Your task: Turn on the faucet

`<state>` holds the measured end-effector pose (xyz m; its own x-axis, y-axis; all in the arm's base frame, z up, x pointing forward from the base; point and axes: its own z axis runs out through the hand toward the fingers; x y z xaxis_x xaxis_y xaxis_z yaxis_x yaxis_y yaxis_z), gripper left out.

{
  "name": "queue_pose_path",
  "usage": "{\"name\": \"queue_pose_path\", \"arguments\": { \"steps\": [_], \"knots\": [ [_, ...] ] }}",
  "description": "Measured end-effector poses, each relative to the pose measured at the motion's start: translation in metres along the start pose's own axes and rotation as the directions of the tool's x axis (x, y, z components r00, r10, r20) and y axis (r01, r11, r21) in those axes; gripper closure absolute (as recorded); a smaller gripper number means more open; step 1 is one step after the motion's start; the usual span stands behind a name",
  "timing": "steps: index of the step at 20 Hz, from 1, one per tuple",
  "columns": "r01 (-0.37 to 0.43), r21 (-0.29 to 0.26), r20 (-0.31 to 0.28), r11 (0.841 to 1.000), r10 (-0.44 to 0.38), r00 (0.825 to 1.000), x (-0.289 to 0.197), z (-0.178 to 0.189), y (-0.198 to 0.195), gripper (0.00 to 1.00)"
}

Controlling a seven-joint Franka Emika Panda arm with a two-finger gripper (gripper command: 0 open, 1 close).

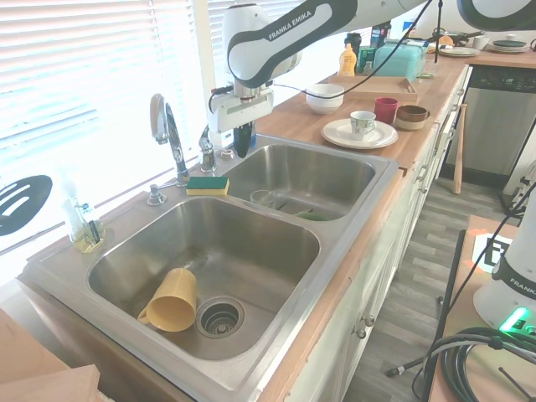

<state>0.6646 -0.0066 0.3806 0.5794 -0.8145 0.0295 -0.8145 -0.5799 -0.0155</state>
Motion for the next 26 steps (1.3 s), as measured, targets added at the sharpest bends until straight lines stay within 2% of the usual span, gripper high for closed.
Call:
{"name": "queue_pose_path", "arguments": {
  "steps": [7,15,16,22,26],
  "knots": [
    [0.011,-0.058,0.063,0.998,-0.007,0.998,-0.040,-0.003,0.045,1.00],
    [0.004,-0.053,0.074,0.999,0.000,0.997,-0.093,0.013,0.124,1.00],
    [0.001,-0.047,0.070,0.999,0.002,0.998,-0.097,0.015,0.132,0.00],
    [-0.012,-0.023,0.058,1.000,0.014,0.998,-0.111,0.012,0.162,0.00],
    [-0.011,-0.019,0.058,1.000,0.012,0.998,-0.114,0.015,0.168,0.00]
  ]
}}
